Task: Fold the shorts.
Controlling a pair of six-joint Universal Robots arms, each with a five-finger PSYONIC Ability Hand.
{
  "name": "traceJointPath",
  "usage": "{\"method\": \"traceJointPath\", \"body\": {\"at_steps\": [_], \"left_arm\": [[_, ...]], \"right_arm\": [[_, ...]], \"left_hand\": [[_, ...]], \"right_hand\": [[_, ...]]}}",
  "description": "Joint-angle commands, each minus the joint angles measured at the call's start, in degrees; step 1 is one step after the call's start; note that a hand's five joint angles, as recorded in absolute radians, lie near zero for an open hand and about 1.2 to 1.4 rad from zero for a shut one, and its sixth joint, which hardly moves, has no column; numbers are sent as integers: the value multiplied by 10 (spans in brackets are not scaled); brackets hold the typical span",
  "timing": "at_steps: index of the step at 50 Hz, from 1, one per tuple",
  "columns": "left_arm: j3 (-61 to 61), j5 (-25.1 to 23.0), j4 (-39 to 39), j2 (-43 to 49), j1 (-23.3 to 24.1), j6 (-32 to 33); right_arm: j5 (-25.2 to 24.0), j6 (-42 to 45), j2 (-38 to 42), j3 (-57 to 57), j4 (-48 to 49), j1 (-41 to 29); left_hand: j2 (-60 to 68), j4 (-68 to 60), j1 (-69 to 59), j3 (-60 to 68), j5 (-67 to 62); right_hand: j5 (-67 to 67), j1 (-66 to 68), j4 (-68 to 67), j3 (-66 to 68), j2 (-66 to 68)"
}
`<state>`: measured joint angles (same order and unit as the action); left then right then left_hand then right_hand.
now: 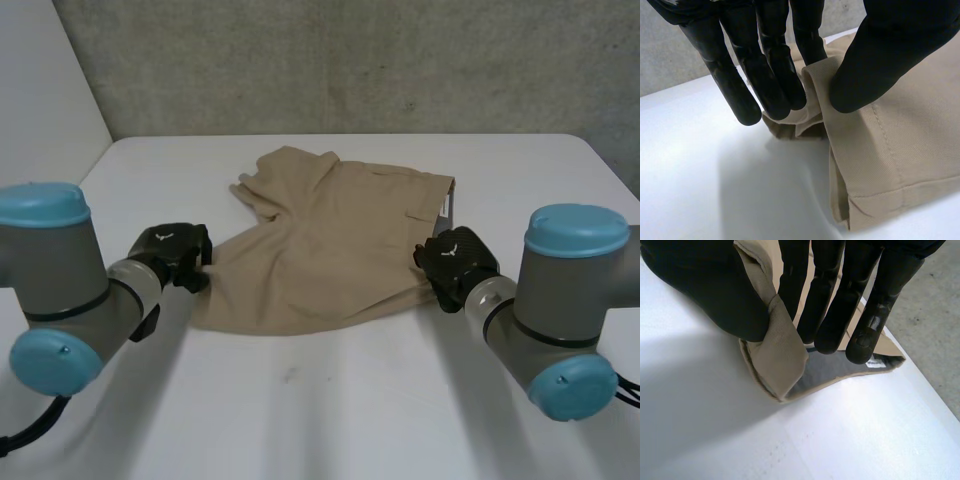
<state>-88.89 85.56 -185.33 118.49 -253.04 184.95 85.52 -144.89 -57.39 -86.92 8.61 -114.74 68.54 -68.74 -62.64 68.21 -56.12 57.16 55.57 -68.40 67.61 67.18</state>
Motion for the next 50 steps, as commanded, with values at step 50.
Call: {"method": "traceJointPath", "body": {"at_steps": [50], "left_arm": [[-215, -44, -66, -285, 23, 100]], "right_arm": [[-71, -159, -214, -141, 22, 70]], "left_hand": [[-366, 368, 307, -363, 342]], "right_hand": [[-431, -315, 444, -436, -431]]}}
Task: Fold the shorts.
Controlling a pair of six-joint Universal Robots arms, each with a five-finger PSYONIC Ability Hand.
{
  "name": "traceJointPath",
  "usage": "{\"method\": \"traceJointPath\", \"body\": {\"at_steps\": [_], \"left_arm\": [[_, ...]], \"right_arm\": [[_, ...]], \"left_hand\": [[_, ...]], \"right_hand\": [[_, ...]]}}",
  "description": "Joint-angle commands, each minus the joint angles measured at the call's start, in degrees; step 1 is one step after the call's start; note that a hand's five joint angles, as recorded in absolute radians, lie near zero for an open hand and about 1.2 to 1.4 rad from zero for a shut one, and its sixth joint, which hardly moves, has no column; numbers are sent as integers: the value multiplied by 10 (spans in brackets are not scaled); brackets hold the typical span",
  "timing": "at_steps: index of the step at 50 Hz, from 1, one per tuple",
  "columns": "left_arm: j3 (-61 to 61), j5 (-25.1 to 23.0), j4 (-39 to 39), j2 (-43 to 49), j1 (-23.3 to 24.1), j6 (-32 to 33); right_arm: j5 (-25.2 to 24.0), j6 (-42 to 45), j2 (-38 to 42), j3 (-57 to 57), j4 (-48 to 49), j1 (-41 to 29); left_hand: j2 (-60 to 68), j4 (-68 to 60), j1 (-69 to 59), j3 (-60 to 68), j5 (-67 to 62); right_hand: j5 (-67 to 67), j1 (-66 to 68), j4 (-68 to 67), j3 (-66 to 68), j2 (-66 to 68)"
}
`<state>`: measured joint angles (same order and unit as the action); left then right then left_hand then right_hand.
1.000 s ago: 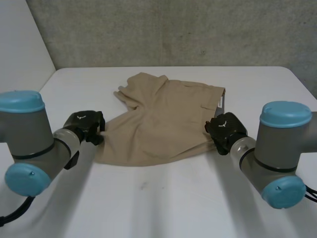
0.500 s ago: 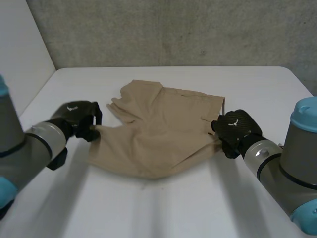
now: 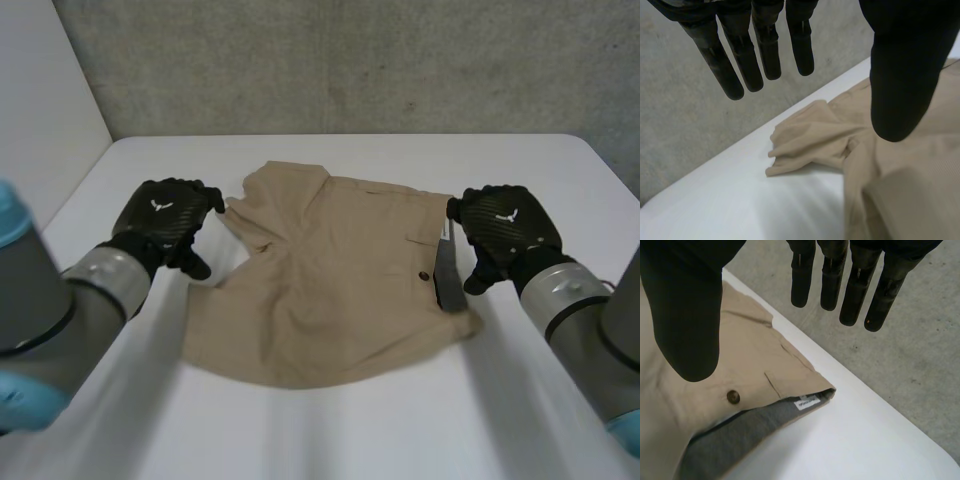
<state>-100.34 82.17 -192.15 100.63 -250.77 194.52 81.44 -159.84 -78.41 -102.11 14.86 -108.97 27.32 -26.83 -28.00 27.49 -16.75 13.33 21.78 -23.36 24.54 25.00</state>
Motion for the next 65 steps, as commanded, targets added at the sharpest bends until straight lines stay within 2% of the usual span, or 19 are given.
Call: {"method": "traceJointPath", "body": {"at_steps": [1, 5, 11, 18, 21, 24, 28, 43, 55, 65], "left_arm": [[-112, -14, 3, -117, -1, 5], [-165, -43, 29, -158, -10, 33], [-197, -42, 95, -166, -14, 92], [-222, -45, 123, -157, -31, 105], [-223, -46, 113, -145, -38, 105], [-217, -47, 72, -112, -41, 105], [-208, -43, 21, -78, -47, 107], [-156, -41, -14, 45, -53, 109], [-138, -41, -70, 83, -53, 109], [-124, -42, -81, 106, -53, 110]], "right_arm": [[-30, -11, -2, 15, -46, 11], [-30, -10, 0, 14, -45, 10], [-31, -6, 9, 12, -44, 9], [-31, -6, 27, 13, -43, 9], [-31, -5, 31, 12, -43, 7], [-31, -4, 34, 11, -42, 6], [-31, -3, 38, 11, -42, 5], [-32, -1, 53, 12, -40, 5], [-32, 0, 73, 15, -40, 4], [-32, 1, 80, 16, -40, 4]], "left_hand": [[56, -61, -49, 54, -62], [159, -163, -152, 157, -164], [159, -164, -152, 157, -164], [154, -159, -147, 152, -159], [117, -122, -110, 115, -122], [-1, -4, 7, -2, -5], [-6, 1, 13, -8, 1], [17, -22, -11, 16, -23], [118, -123, -111, 116, -124], [177, -182, -170, 175, -183]], "right_hand": [[7, 23, -7, -5, -10], [7, 23, -7, -5, -10], [7, 23, -7, -5, -10], [9, 24, -9, -3, -8], [12, 28, -12, 0, -5], [12, 28, -12, 0, -4], [12, 28, -12, 0, -4], [11, 26, -10, -2, -6], [11, 26, -10, -2, -6], [11, 26, -10, -2, -6]]}}
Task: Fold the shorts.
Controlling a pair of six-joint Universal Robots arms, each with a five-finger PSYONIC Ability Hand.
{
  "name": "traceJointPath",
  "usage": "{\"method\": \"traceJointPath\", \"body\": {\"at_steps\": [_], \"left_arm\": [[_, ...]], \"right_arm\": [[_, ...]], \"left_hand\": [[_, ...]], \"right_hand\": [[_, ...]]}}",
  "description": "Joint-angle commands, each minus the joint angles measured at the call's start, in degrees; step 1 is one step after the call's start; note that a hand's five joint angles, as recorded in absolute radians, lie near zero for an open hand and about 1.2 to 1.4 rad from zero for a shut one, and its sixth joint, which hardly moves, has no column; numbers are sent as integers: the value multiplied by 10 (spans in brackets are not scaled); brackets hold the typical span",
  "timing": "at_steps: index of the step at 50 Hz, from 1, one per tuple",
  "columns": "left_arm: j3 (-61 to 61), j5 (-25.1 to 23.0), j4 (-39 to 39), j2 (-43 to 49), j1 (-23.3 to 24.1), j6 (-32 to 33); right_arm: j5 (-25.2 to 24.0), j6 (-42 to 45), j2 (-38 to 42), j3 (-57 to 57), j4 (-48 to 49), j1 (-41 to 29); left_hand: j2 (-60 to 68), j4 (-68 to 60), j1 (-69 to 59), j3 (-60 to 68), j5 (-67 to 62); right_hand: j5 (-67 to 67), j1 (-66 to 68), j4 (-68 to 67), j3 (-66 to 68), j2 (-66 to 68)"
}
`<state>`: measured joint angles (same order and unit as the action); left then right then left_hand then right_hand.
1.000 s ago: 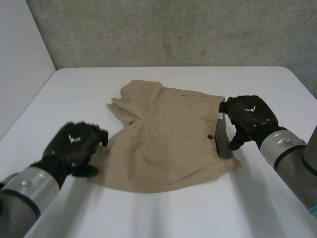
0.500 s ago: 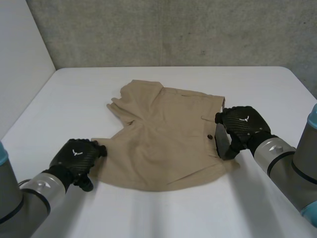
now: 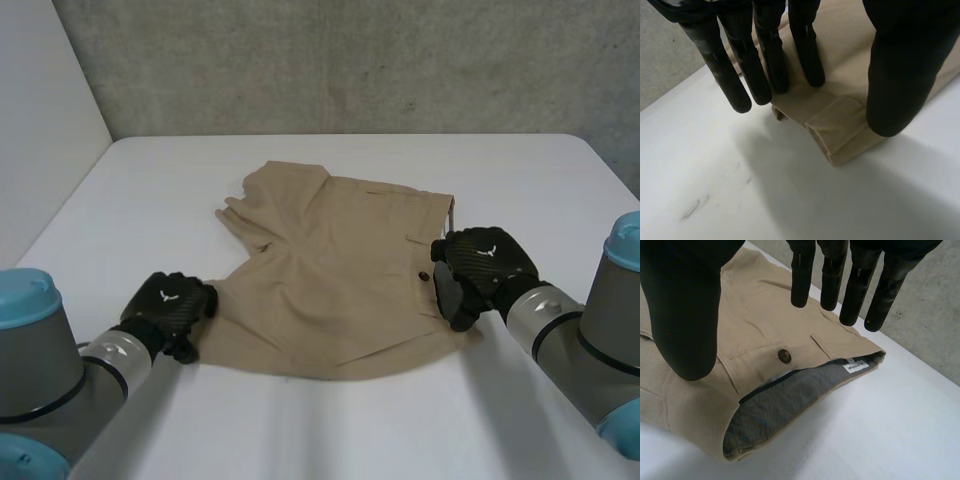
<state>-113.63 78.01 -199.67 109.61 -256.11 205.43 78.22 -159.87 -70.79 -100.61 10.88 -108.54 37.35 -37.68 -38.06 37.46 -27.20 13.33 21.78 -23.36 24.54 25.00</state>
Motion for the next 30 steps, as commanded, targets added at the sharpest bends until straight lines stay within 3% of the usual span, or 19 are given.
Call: {"method": "traceJointPath", "body": {"at_steps": [1, 8, 12, 14, 25, 30], "left_arm": [[12, -1, -5, 21, 0, 1], [14, -1, -5, 28, 0, 1], [15, -1, -5, 26, -1, 1], [15, -1, -6, 23, -4, 0], [2, -1, -10, -37, -11, -9], [-5, -1, -9, -41, -5, -9]], "right_arm": [[0, 0, 6, 1, 0, 0], [0, 1, 8, 2, 0, 1], [0, 1, 7, 2, 0, 1], [1, 1, 7, 3, 0, 2], [1, -3, 7, 23, -21, 7], [-1, -3, 6, 44, -105, 4]], "left_hand": [[77, -74, -70, 76, -78], [92, -89, -85, 91, -93], [362, -359, -355, 361, -363], [426, -423, -419, 425, -428], [426, -423, -419, 425, -428], [426, -423, -419, 425, -428]], "right_hand": [[11, 26, -10, -2, -6], [11, 26, -10, -2, -6], [12, 28, -12, 0, -5], [14, 29, -14, 2, -3], [69, 85, -69, 57, 53], [118, 133, -118, 106, 101]]}}
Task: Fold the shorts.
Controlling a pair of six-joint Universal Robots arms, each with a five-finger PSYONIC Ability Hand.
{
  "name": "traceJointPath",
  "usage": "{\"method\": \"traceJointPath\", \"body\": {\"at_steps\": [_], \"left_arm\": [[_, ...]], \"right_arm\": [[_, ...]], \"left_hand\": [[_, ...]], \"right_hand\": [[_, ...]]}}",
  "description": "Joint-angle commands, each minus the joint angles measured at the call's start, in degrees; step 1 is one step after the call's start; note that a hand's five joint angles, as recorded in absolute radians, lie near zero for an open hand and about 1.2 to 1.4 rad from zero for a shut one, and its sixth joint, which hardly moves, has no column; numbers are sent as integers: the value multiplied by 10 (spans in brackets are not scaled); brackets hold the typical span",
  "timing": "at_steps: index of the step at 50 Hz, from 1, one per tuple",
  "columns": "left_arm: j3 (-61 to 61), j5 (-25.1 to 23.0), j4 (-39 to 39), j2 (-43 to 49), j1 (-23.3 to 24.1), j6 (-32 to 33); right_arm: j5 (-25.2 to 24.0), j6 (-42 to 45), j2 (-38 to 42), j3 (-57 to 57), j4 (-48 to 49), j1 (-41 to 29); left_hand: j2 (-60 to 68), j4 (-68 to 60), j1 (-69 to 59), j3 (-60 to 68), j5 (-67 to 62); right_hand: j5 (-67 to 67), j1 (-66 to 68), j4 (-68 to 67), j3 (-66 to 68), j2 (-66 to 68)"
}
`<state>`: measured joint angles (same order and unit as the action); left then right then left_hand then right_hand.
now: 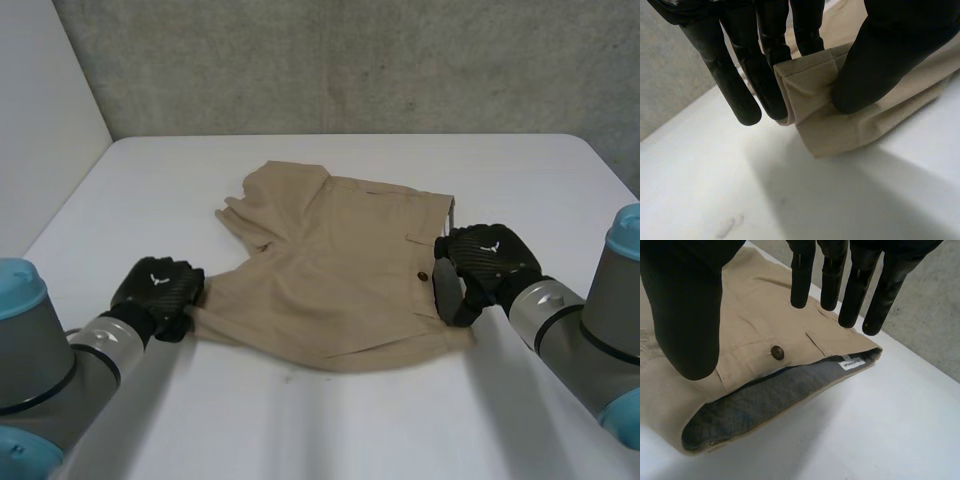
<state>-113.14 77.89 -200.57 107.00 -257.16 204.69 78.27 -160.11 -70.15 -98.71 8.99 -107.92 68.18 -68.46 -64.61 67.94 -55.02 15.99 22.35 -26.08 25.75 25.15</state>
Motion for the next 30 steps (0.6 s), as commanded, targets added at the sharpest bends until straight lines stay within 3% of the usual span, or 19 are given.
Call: {"method": "traceJointPath", "body": {"at_steps": [1, 6, 16, 17, 19, 22, 26, 30], "left_arm": [[-11, 0, 0, -15, 5, -2], [-12, 0, 1, -15, 3, -2], [-15, -1, 1, -17, 0, -2], [-15, -1, 2, -18, 0, -1], [-15, 0, 4, -21, 1, -1], [-16, 1, 8, -35, 0, -1], [-16, 0, 29, -86, 1, -1], [0, -5, 86, -214, -1, -6]], "right_arm": [[-2, 1, -1, 29, -100, -3], [-10, 2, 0, 40, -156, -4], [-31, 4, 56, 38, -137, -7], [-29, 4, 64, 38, -133, -7], [-27, 4, 79, 41, -122, -5], [-21, 0, 71, 41, -100, 1], [-11, -3, -29, 37, -67, 0], [-11, -7, -163, 53, -62, -1]], "left_hand": [[118, -115, -154, 121, -150], [118, -115, -154, 121, -150], [118, -115, -154, 121, -150], [118, -115, -154, 121, -150], [118, -115, -154, 121, -150], [118, -115, -154, 121, -150], [118, -115, -154, 121, -150], [118, -115, -154, 121, -150]], "right_hand": [[93, 130, -92, 96, 102], [100, 136, -99, 102, 108], [172, 209, -171, 175, 181], [197, 234, -196, 200, 206], [538, 574, -537, 540, 547], [540, 576, -539, 542, 548], [540, 576, -539, 542, 548], [540, 576, -539, 542, 548]]}}
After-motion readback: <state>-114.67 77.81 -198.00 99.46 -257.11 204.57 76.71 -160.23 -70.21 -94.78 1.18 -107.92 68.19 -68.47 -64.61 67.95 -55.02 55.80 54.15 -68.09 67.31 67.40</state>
